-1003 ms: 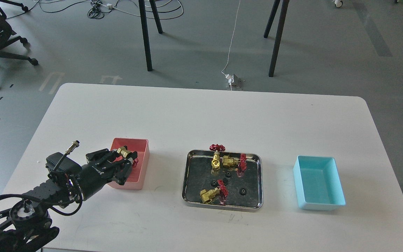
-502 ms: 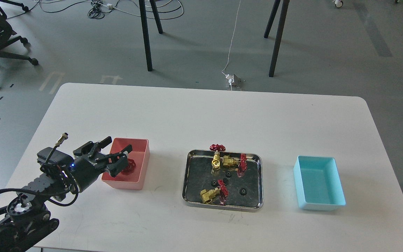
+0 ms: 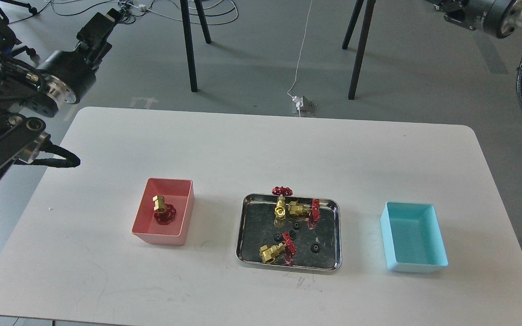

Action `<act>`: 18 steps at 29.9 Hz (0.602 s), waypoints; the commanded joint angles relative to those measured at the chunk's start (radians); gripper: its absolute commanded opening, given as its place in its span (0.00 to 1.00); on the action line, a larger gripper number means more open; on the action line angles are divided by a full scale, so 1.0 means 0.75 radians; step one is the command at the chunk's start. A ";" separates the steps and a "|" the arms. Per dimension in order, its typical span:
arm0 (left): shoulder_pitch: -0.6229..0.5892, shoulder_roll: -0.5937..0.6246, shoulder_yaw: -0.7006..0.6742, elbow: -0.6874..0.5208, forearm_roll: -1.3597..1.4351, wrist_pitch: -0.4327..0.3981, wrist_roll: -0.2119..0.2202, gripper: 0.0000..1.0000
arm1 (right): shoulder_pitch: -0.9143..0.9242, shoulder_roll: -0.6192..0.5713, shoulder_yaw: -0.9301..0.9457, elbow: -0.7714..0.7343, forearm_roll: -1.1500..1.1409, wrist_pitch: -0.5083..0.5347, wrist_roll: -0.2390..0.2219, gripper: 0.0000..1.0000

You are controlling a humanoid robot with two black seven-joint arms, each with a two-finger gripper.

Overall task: Place valve in pink box and gear in blue box
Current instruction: 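Withdraw the left arm and reach the right gripper toward the tray, then lower the right gripper onto a small dark gear in the tray and grasp it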

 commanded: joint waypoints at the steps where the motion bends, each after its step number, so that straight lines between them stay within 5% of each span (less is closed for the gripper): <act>1: -0.204 0.006 0.004 0.121 -0.132 -0.105 0.020 0.99 | -0.022 -0.003 -0.134 0.189 -0.318 0.066 0.007 0.99; 8: -0.382 0.002 0.006 0.278 -0.132 -0.150 0.036 0.99 | -0.061 0.029 -0.469 0.462 -0.846 0.255 0.037 0.99; 12: -0.386 0.006 -0.002 0.276 -0.130 -0.130 0.024 0.99 | -0.077 0.123 -0.602 0.435 -0.998 0.257 0.115 0.99; 18: -0.421 0.039 -0.010 0.276 -0.136 -0.080 0.022 0.99 | -0.073 0.303 -0.682 0.293 -1.066 0.255 0.146 0.93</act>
